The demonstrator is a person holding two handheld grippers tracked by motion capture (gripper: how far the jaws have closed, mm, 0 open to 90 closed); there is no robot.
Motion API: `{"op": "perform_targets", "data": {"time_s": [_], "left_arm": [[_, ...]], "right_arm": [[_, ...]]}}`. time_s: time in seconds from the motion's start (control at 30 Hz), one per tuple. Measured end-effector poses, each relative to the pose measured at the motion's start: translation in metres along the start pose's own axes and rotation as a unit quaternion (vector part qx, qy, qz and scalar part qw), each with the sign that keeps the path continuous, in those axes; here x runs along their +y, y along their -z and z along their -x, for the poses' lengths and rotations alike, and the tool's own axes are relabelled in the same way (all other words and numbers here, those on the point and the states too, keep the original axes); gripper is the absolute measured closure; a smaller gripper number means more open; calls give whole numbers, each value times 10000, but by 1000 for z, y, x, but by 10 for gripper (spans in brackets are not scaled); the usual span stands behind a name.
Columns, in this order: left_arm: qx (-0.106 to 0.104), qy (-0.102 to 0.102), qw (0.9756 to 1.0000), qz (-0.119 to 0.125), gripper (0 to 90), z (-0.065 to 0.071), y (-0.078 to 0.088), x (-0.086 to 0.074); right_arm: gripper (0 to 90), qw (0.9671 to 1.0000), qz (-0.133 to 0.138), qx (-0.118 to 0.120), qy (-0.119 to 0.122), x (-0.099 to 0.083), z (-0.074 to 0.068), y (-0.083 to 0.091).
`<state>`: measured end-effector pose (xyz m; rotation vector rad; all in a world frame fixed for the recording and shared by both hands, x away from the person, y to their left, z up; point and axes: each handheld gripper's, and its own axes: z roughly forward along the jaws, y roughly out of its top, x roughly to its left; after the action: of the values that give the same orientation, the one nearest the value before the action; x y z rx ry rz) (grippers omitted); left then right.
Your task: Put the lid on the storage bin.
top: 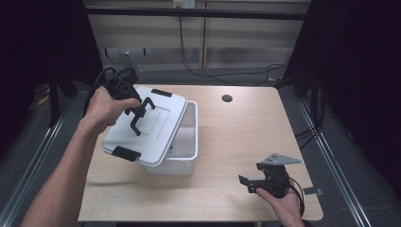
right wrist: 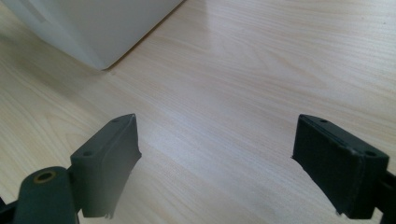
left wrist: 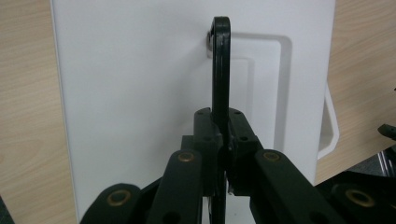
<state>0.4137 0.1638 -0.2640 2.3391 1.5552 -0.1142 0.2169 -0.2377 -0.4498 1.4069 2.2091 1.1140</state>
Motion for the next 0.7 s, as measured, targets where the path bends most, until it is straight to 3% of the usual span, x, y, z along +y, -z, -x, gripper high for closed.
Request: {"op": "perform_targets", "data": {"time_s": [0.43, 0.7], "left_arm": [[-4, 439, 9990, 76, 850, 9, -4, 8], [-80, 763, 9969, 172, 849, 15, -9, 11]], "right_arm": [[140, 10000, -18, 0, 22, 0, 0, 0], [139, 10000, -26, 0, 33, 0, 0, 0]]}}
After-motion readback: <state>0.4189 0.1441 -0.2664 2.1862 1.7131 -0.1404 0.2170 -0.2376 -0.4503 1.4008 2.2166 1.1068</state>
